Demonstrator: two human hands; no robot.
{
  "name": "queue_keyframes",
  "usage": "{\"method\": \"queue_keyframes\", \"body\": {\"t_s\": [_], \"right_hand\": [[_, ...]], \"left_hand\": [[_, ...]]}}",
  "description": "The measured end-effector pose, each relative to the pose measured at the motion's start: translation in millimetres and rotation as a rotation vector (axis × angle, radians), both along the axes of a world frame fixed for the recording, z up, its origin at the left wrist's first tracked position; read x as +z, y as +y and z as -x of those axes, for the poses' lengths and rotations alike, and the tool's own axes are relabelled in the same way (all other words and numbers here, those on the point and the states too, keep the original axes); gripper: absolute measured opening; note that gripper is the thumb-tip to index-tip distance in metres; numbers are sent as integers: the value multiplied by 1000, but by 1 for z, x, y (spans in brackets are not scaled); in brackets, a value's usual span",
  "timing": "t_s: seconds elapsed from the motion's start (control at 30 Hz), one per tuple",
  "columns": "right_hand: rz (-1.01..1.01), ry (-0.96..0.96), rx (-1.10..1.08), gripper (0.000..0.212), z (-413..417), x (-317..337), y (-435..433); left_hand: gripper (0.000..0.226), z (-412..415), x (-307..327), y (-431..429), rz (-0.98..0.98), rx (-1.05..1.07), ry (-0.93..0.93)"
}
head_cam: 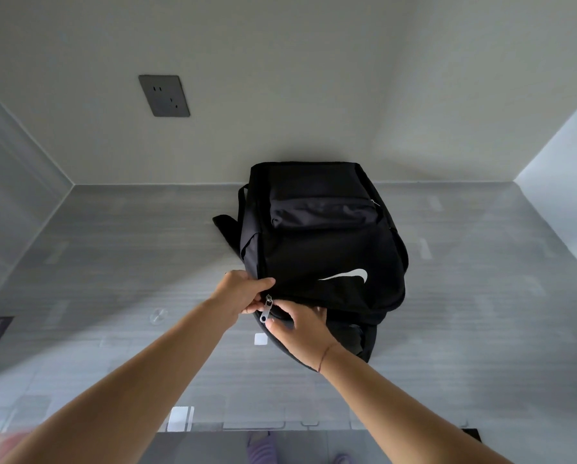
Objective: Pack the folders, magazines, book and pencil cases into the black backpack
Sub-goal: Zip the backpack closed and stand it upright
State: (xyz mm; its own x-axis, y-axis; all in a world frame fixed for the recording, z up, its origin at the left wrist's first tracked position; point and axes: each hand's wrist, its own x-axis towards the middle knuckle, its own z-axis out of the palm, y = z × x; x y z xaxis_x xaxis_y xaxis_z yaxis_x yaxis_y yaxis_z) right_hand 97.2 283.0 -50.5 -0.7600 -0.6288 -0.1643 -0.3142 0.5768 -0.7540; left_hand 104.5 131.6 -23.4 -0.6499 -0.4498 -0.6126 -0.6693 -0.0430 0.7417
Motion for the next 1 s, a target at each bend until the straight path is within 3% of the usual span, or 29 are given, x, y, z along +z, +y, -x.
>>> {"method": "queue_keyframes", "body": {"t_s": [0.1,0.2,0.37,0.57,0.83,1.0], "right_hand": [[-157,251,13,22,1,7,1],[-157,440,-68,23,-4,9,15],[-91,530,-267,31,-13,10,16],[-45,463,-422,28,-20,9,-18],[1,563,-386,10,-16,9,-14],[99,606,-462,11,-8,12,7]], "left_hand": [[20,1,-1,2,22,29,23],[18,1,-2,3,28,54,36],[19,-3,3,11,-68,63,34],[20,-13,9,16,-193,72,58],[21,-11,8,17,-164,144,87],[15,-10,4,15,-174,221,134]]}}
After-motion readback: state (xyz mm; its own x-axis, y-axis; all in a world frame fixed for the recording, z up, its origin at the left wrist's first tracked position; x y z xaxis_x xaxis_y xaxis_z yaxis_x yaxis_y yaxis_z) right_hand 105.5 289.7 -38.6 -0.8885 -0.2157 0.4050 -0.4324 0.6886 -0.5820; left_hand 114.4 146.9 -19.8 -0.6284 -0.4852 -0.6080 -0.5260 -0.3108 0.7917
